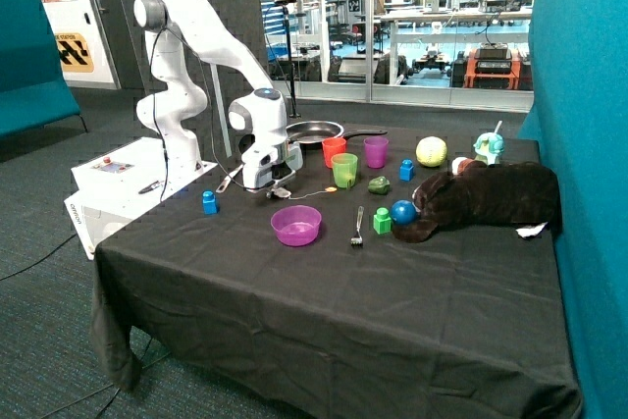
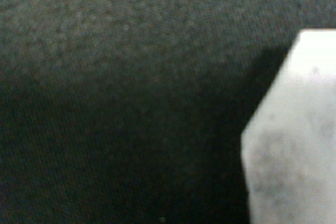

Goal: Prepare two cups of tea

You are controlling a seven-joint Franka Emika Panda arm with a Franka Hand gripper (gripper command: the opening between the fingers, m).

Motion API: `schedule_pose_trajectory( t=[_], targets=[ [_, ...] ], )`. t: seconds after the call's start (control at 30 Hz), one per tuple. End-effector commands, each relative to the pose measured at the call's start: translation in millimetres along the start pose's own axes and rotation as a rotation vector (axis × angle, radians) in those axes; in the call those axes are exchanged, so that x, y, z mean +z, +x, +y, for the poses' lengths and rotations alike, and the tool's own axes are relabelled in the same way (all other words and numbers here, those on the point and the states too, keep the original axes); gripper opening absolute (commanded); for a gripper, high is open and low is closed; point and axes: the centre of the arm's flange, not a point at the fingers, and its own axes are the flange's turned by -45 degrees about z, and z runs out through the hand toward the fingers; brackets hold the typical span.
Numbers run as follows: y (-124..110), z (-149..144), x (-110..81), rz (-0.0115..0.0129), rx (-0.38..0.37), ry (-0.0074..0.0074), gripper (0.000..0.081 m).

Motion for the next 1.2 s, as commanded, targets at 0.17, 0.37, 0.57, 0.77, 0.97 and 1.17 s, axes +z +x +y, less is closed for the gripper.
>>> schedule_pose_trajectory(
  t=[0.17, 0.37, 0.57, 0.77, 0.97, 1.17],
  targets=[
    [-4.1, 2.0, 1.7, -0.0019, 0.006, -0.0017, 0.0],
    [-6.6, 0.4, 4.1, -0.0019, 0.003, -0.0017, 0.0],
    [-6.5, -0.9, 4.0, -0.0019, 0.002, -0.0017, 0.0],
    [-5.2, -2.0, -0.9, -0.0019, -0.001, -0.0017, 0.0],
    [-1.2, -6.0, -17.8, -0.002, -0.011, -0.0017, 0.0],
    [4.4, -15.5, -36.0, -0.002, -0.031, -0.0017, 0.0]
  ],
)
